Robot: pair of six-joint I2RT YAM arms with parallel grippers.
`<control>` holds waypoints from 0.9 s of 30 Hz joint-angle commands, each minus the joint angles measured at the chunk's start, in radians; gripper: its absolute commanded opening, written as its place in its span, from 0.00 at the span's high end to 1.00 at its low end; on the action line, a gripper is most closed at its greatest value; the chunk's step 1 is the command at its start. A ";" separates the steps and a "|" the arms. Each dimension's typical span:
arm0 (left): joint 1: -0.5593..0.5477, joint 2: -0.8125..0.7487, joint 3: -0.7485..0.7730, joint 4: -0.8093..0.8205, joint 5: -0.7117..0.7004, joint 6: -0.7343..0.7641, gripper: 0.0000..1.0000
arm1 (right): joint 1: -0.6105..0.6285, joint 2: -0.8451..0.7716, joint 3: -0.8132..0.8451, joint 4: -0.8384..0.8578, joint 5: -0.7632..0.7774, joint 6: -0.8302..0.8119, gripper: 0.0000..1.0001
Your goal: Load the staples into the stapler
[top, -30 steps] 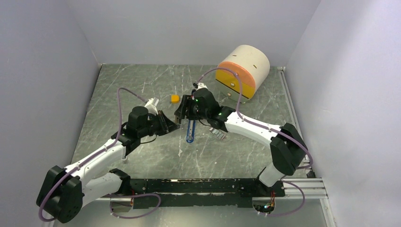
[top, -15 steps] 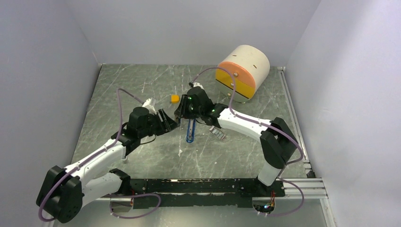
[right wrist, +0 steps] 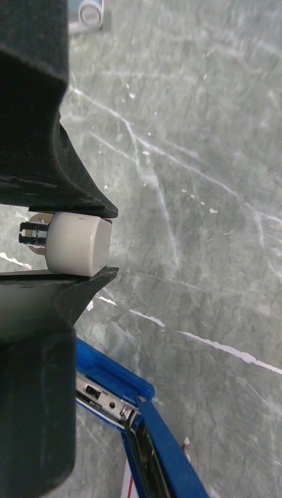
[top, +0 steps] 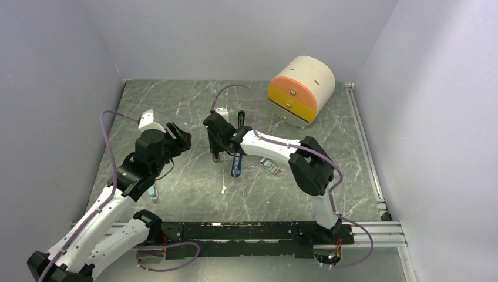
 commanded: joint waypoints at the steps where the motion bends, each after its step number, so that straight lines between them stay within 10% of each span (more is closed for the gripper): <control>1: 0.001 -0.020 0.086 -0.128 -0.197 0.076 0.31 | 0.025 0.074 0.076 -0.107 0.096 -0.044 0.72; 27: 0.001 0.097 0.205 -0.265 -0.285 0.191 0.21 | 0.044 0.198 0.181 -0.195 0.072 -0.088 0.50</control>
